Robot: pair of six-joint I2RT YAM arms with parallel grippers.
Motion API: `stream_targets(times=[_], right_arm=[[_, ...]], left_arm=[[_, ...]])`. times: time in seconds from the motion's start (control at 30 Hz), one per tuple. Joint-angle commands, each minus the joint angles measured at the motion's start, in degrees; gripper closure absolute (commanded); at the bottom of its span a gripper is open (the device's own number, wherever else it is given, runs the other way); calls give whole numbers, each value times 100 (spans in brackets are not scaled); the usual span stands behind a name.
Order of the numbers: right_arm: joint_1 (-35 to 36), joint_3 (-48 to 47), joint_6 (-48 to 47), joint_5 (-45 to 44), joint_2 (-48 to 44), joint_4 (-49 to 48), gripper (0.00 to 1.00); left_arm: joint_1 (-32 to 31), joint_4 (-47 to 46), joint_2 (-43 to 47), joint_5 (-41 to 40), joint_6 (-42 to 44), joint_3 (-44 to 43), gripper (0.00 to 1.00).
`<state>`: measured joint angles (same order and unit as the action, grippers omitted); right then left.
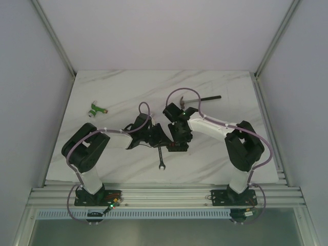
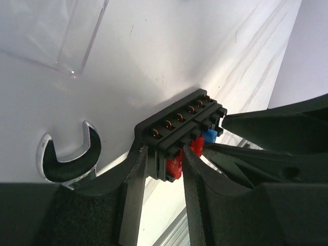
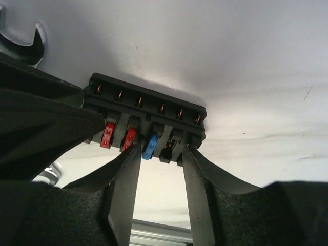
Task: Snap on the fuse box
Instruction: Adjust the fuse in the fuse box base.
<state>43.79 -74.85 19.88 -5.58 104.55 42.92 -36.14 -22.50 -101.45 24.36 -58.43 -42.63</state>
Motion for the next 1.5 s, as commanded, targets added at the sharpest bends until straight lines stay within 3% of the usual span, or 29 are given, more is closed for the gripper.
stream_targets(times=[0.0,0.13,0.33,0.63,1.23,1.47], right_arm=[[77,304,271,-125,-516,-483,53],[77,579,403,-139,-985,-892,53],[132,851,1155,-401,-1219,-1236,56],[273,1168,1869,-684,-898,-1186,69],[341,1002,2047,-1107,-625,-1056,82],[341,796,1985,-1018,-642,-1006,74]], left_arm=[[-69,370,98,-208,199,190,55],[-69,390,255,-205,207,245,47],[-91,397,278,-139,201,259,43],[-165,421,225,-50,192,225,43],[-192,537,86,-6,201,201,43],[-201,562,46,-1,210,163,43]])
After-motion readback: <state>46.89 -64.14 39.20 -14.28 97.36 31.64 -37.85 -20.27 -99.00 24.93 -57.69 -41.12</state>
